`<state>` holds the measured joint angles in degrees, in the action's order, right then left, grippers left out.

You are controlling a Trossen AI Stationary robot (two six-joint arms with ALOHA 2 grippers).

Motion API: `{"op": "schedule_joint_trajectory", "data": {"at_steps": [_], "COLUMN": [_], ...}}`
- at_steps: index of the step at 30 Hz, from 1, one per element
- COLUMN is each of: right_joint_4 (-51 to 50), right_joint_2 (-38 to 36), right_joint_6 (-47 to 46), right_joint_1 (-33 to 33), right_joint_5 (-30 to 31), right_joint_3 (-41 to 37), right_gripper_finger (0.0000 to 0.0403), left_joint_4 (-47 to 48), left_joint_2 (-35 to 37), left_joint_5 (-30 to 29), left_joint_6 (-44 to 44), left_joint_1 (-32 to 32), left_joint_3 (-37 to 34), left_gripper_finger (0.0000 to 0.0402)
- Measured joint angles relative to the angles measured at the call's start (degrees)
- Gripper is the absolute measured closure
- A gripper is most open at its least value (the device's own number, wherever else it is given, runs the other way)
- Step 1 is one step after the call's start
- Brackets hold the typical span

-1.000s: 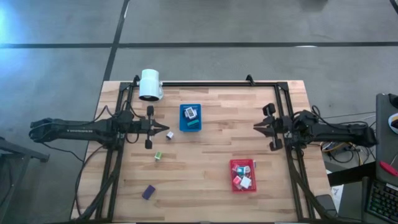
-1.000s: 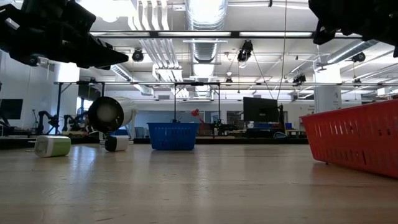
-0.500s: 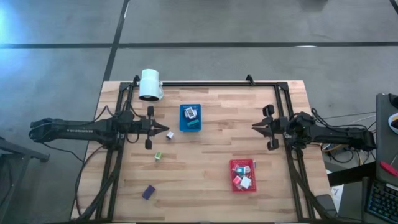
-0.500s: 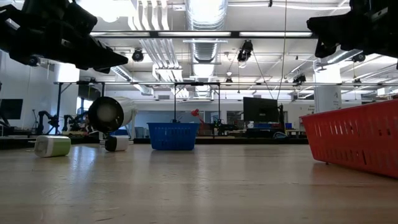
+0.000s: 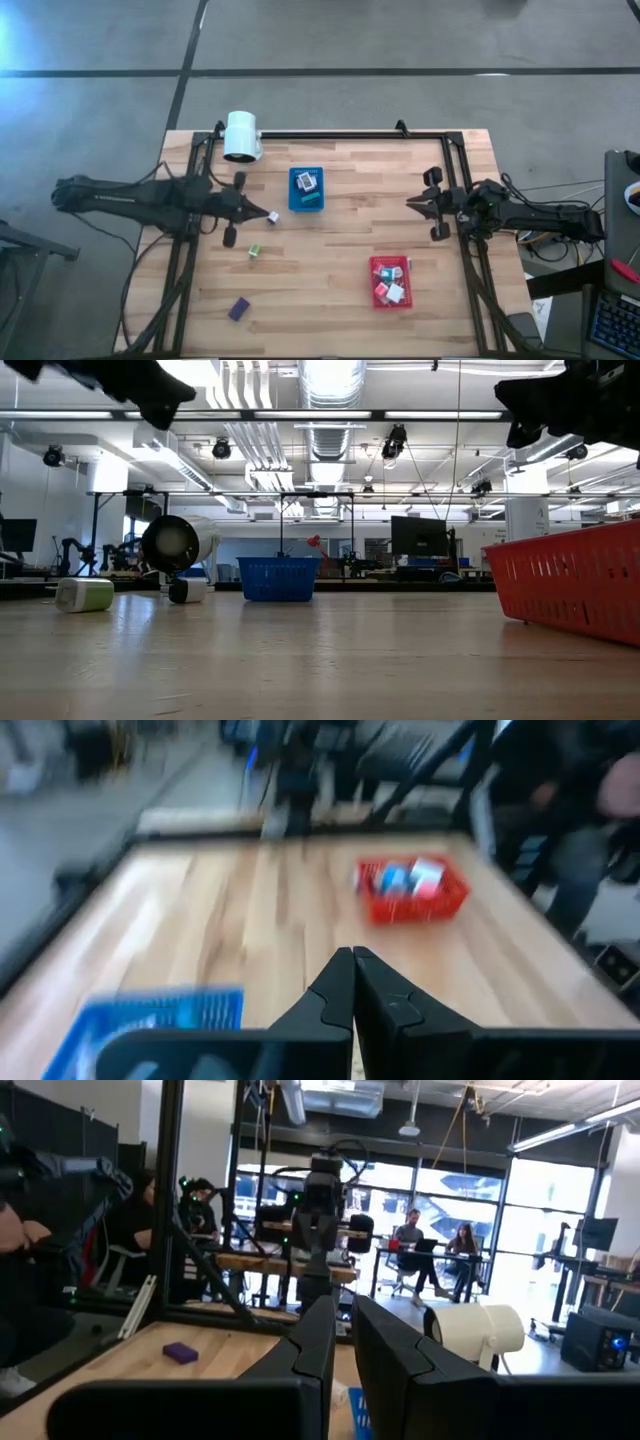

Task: Pick & Place Office items
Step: Put the dark blue digital clock into the blue bin

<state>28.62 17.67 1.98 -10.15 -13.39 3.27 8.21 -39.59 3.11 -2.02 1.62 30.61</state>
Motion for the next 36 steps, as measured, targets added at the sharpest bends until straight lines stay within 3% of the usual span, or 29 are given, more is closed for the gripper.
{"op": "schedule_joint_trajectory", "data": {"at_steps": [5,9,17,28,36], "right_joint_4": [0.63,0.83,0.76,0.68,0.67], "right_joint_2": [-0.04,-0.04,0.02,0.04,0.04], "right_joint_6": [0.41,1.01,1.01,1.67,2.08], "right_joint_1": [0.0,0.0,0.0,0.0,-0.02], "right_joint_5": [-0.12,-0.13,-0.13,-0.13,-0.13], "right_joint_3": [0.0,0.0,1.75,1.99,1.99], "right_gripper_finger": [0.0369,0.0369,0.0369,0.0369,0.0369], "left_joint_4": [19.49,29.79,36.0,40.37,40.77], "left_joint_2": [-4.85,-9.96,-17.36,-26.99,-36.33], "left_joint_5": [-18.93,-25.42,-24.59,-5.78,-2.56], "left_joint_6": [9.27,15.43,28.63,52.94,61.74], "left_joint_1": [11.48,18.97,22.99,28.09,32.19], "left_joint_3": [12.55,19.64,25.32,22.6,22.6], "left_gripper_finger": [0.0399,0.04,0.04,0.0393,0.0357]}}
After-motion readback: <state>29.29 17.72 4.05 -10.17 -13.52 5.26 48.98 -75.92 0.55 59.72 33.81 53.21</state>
